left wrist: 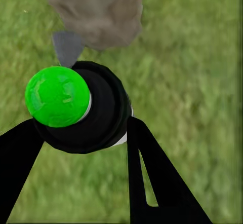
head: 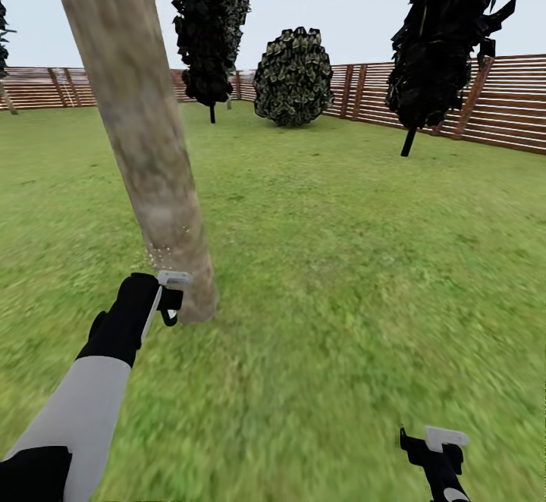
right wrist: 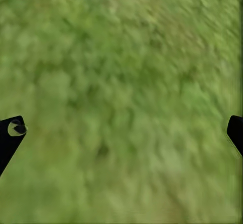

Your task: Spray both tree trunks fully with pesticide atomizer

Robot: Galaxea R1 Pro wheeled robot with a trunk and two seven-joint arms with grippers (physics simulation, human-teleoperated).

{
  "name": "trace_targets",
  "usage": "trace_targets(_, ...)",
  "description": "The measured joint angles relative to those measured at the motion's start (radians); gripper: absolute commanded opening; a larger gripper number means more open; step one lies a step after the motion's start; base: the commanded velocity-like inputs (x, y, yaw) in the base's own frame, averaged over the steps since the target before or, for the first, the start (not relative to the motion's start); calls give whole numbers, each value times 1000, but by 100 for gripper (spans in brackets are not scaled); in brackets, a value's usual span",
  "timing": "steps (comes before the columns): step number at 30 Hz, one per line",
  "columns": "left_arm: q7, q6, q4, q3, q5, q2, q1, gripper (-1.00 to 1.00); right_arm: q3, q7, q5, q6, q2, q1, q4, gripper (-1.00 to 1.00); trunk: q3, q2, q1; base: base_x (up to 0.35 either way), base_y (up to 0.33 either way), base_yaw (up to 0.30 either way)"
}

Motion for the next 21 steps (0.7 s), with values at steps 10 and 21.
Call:
trace_targets(10, 0, -9, 32, 55, -4, 33, 65, -100, 0, -1, 0, 0, 0, 0, 0, 100, 0, 0, 0, 56, -273, 262)
trace_targets(21, 8, -11, 39, 50, -7, 20, 67, -100, 0, -2, -1, 0, 0, 0, 0, 100, 0, 0, 0, 180, -244, 62)
